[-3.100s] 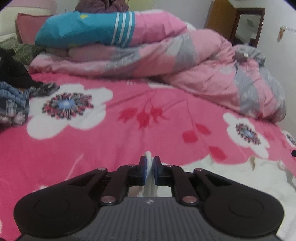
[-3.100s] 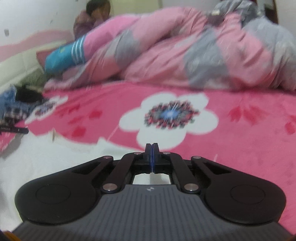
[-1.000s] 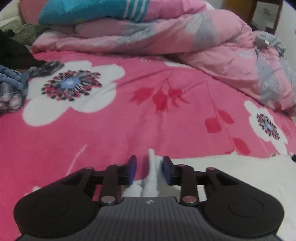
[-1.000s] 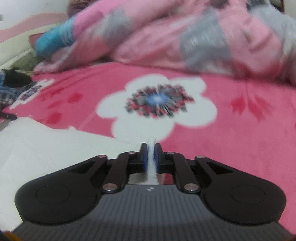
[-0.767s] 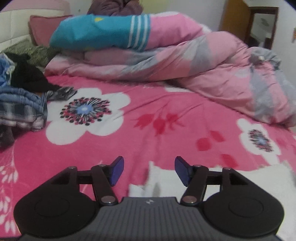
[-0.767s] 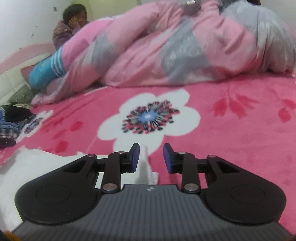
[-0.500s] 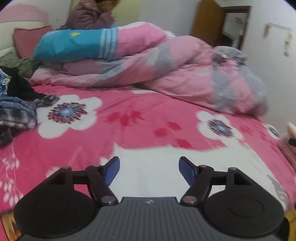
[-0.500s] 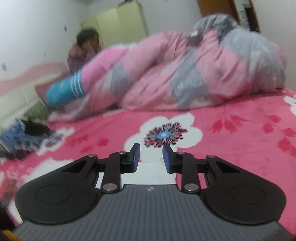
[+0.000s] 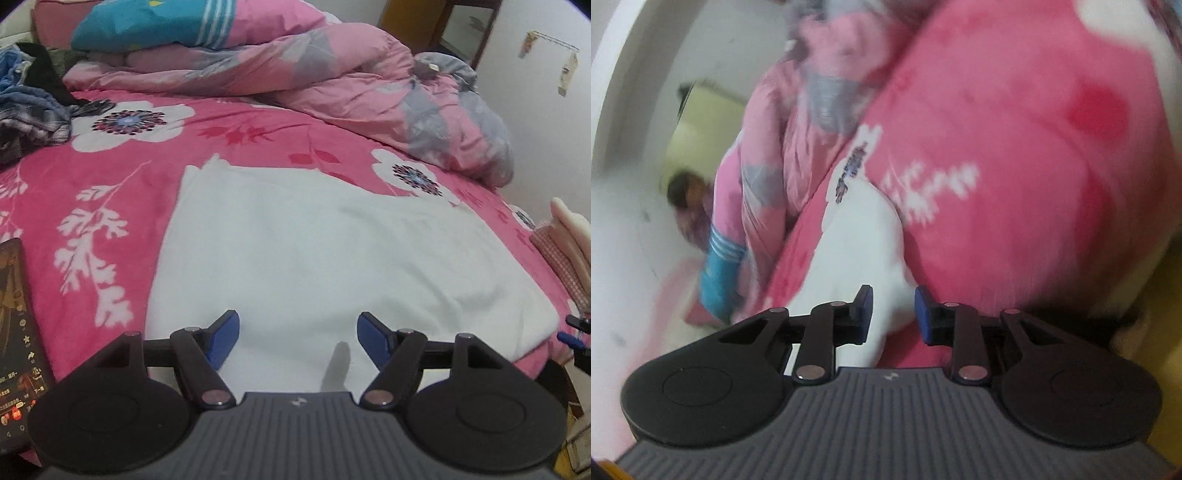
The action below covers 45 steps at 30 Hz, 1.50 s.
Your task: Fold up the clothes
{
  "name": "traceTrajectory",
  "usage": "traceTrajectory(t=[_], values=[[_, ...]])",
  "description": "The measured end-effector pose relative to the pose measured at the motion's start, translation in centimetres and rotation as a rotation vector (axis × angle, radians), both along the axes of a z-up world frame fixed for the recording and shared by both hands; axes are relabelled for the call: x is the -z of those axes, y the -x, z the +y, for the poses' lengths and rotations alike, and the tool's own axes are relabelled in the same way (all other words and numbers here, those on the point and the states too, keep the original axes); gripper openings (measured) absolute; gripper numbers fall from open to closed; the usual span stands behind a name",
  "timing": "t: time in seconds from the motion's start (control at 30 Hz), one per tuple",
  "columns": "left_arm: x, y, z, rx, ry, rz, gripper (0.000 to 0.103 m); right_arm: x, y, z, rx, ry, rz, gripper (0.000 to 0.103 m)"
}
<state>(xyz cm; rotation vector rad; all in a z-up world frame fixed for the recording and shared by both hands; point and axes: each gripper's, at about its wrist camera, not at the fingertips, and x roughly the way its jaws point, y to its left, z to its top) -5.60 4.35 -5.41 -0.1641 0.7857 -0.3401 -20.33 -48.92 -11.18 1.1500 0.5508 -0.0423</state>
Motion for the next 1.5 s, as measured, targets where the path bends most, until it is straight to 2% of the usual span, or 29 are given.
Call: traceTrajectory(t=[0.1,0.17,0.2,0.23,0.37,0.4,0.47,0.5,0.57,0.6,0.63,0.7,0.77,0.83,0.9,0.97,1.03,1.13,1.2,1.23,1.27,1.37,1.5], values=[[0.4,-0.4,0.4,-0.033,0.007,0.012,0.072,1.2,-1.5,0.1,-0.021,-0.055,0.047,0.043],[0.7,-0.6,0.8,-0.055,0.021,0.022,0.072,1.6,-2.3,0.3,-0.024,-0.051,0.054,0.042],[0.7,-0.7,1.0,-0.060,0.028,0.023,0.071,1.7,-2.4,0.3,-0.019,-0.046,0.038,0.028],[0.8,-0.7,1.1,-0.061,0.031,0.022,0.071,1.5,-2.4,0.3,-0.018,-0.041,0.013,0.010],[0.9,-0.6,1.5,-0.062,0.036,0.015,0.068,0.1,-1.7,-0.1,-0.037,-0.012,-0.136,0.009],[0.9,-0.6,1.6,-0.062,0.038,0.013,0.068,0.6,-1.6,-0.5,-0.022,0.007,-0.123,0.009],[1.0,-0.6,1.8,-0.056,0.047,0.011,0.068,2.5,-1.4,-1.7,0.021,0.044,-0.037,0.008],[1.0,-0.6,1.8,-0.052,0.047,0.010,0.068,3.7,-1.2,-2.5,0.042,0.021,-0.015,0.000],[0.9,-0.5,1.9,-0.046,0.047,0.007,0.068,5.3,0.0,-3.7,0.089,-0.112,-0.041,0.000],[0.9,-0.5,1.9,-0.043,0.047,0.006,0.068,5.2,0.7,-3.9,0.108,-0.119,-0.051,0.001],[1.0,-0.5,2.0,-0.043,0.049,0.005,0.068,3.9,1.2,-3.5,0.116,-0.038,-0.056,0.005],[1.0,-0.5,2.0,-0.043,0.050,0.002,0.068,0.8,1.9,-2.1,0.102,0.145,-0.075,0.005],[1.1,-0.5,1.9,-0.045,0.046,-0.002,0.068,-2.2,1.0,0.5,-0.007,0.305,-0.122,0.005],[1.1,-0.4,1.7,-0.047,0.034,-0.008,0.068,-4.4,-0.7,4.1,-0.156,0.506,-0.151,0.005],[1.1,-0.3,1.5,-0.047,0.022,-0.015,0.068,-5.3,-2.9,8.6,-0.322,0.747,-0.168,0.004],[1.2,-0.2,1.4,-0.041,0.012,-0.023,0.068,-4.8,-4.6,11.6,-0.470,0.966,-0.155,0.004],[1.3,0.0,1.5,-0.034,0.010,-0.032,0.068,-3.2,-5.4,12.3,-0.552,1.112,-0.089,0.003],[1.4,0.1,1.7,-0.025,0.015,-0.042,0.068,-2.7,-4.1,9.9,-0.512,1.172,-0.027,0.003],[1.4,0.2,1.9,-0.021,0.024,-0.049,0.069,-3.8,-2.9,8.4,-0.413,1.178,0.063,0.005],[1.4,0.2,2.0,-0.021,0.026,-0.053,0.069,-3.8,-2.8,8.2,-0.383,1.232,0.134,0.006],[1.2,0.5,2.0,-0.023,0.020,-0.058,0.069,-4.0,-2.5,8.2,-0.357,1.259,0.166,0.006],[-0.1,2.3,2.1,-0.024,-0.007,-0.090,0.069,-5.7,-1.8,9.3,-0.313,1.212,0.074,0.007],[-0.7,5.9,2.9,-0.022,0.031,-0.101,0.071,-7.0,-2.2,11.3,-0.308,1.119,-0.059,0.007]])
